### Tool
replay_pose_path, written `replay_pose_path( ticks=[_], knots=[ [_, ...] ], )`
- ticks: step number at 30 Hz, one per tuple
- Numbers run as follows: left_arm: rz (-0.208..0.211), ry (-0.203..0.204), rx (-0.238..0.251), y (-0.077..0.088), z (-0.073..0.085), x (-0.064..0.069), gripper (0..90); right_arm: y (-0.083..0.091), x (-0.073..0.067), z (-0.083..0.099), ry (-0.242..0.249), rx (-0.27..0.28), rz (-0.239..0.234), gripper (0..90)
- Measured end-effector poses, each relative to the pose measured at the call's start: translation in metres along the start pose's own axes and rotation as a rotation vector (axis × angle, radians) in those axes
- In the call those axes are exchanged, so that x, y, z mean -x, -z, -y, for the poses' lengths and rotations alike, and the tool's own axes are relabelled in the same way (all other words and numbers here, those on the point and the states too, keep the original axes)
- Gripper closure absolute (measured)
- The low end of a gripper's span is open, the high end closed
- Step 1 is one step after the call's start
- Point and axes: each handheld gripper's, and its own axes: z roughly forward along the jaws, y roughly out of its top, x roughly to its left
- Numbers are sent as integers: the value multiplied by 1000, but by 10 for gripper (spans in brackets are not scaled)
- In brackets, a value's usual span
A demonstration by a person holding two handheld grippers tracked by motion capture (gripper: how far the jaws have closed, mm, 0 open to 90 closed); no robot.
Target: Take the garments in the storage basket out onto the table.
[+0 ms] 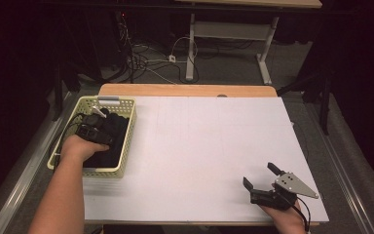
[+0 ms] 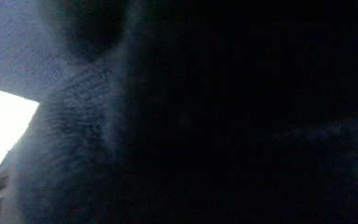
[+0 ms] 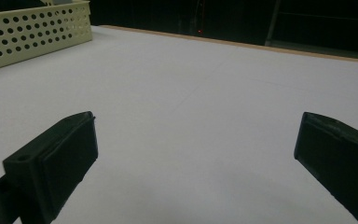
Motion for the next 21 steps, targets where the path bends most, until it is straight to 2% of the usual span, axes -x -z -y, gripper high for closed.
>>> replay_pose_path(
  ticks=[5,7,9,10,11,14,16,18,21],
  knots=[
    [24,-12,0,-1,-1,-3,247,-1,-2,1,12,-6,-3,3],
    [50,-25,1,-3,-1,-3,293,-1,-2,1,12,-4,-5,3],
    [59,-30,0,-3,-1,-3,350,-1,-2,1,9,-5,-5,3],
    [63,-37,-7,-4,-1,-1,350,-1,-2,1,9,-5,-5,3],
    [68,-52,-6,-5,0,2,399,-1,-2,0,8,-6,-6,3],
    [89,-53,21,-6,4,0,453,-1,-2,0,11,-5,-5,3],
    [100,-47,21,-6,4,-1,496,-1,-2,-1,14,-1,-6,3],
    [95,-70,26,-4,5,0,546,-1,-2,-1,14,-1,-3,3],
    [93,-82,29,-3,5,0,596,0,-2,-1,14,-2,-2,3]
  ],
)
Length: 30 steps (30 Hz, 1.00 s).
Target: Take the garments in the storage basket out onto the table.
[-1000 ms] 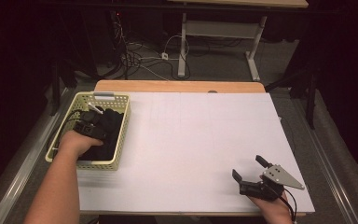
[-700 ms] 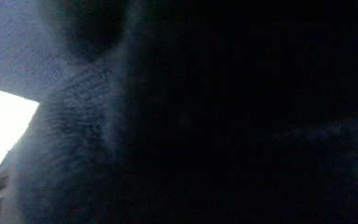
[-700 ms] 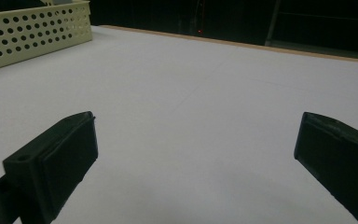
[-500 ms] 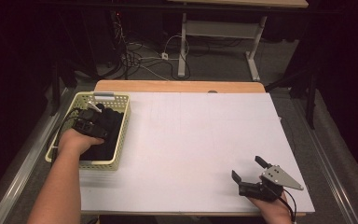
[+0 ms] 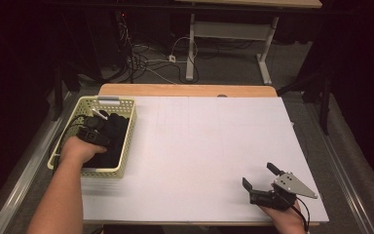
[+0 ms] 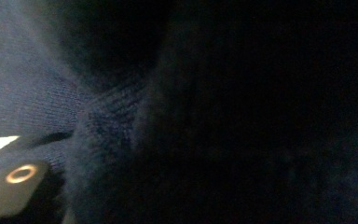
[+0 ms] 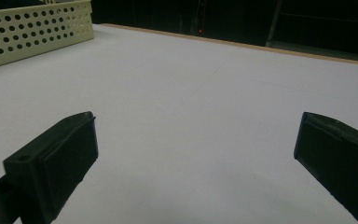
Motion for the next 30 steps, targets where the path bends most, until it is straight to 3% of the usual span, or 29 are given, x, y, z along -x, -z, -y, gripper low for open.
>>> replay_pose_path(
  ticks=[6,12,21,23,26,30],
  knots=[
    [-28,-44,-19,13,0,5,639,0,0,0,0,-1,-2,3],
    [-26,-21,-56,36,-2,6,639,0,-1,-1,-4,3,-4,3],
    [-25,-66,-125,69,0,11,648,2,-2,-4,-6,19,-8,3],
    [-17,-55,-125,76,-1,11,648,2,-2,-4,-7,18,-10,3],
    [-14,-47,-145,82,-3,12,650,2,-3,-4,-7,18,-12,3],
    [-33,-69,-185,86,-9,16,649,2,-2,-5,-7,22,-12,3]
  ],
)
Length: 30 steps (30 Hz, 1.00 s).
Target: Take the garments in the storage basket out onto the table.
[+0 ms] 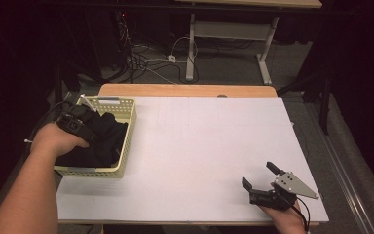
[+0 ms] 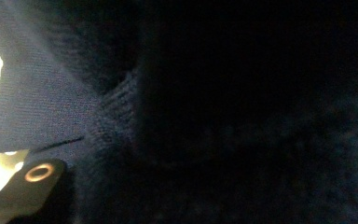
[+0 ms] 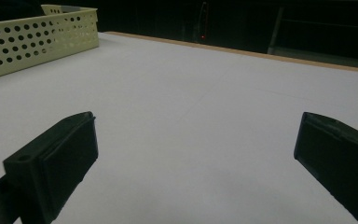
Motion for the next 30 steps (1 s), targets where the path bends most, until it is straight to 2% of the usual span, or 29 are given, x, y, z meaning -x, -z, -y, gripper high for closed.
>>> replay_pose_path(
  ticks=[9,18,24,30],
  knots=[
    [-27,-17,-38,11,-10,4,650,1,2,0,-5,0,1,3],
    [-63,-64,-59,39,-16,15,652,0,2,0,-8,0,-3,3],
    [-61,-62,-69,56,-18,21,653,1,2,-1,-9,7,-5,3],
    [-65,-76,-54,74,-20,30,653,2,2,-2,-10,12,-5,4]
  ],
)
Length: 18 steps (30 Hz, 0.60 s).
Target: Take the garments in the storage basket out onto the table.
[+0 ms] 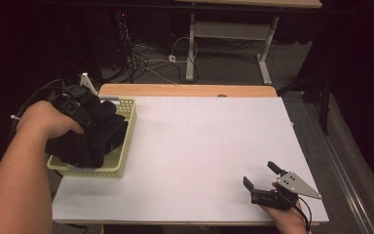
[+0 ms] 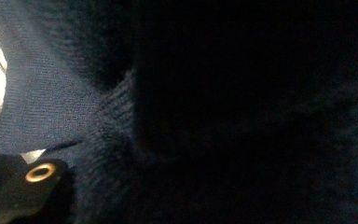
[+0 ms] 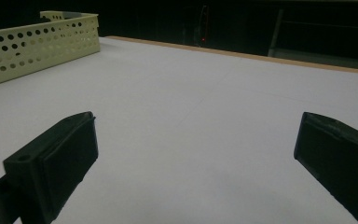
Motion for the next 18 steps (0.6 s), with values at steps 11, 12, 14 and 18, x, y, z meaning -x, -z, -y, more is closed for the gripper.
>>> replay_pose_path(
  ticks=[11,12,14,18],
  knots=[
    [-15,-21,23,35,-2,23,652,1,-1,-2,-8,9,-5,3],
    [-16,-23,26,38,-2,26,652,1,-1,-2,-8,9,-5,3],
    [-20,-30,34,44,-3,30,653,1,-2,-2,-4,11,-7,3],
    [-19,-41,51,54,-3,37,652,2,-3,-3,-7,17,-7,3]
  ],
)
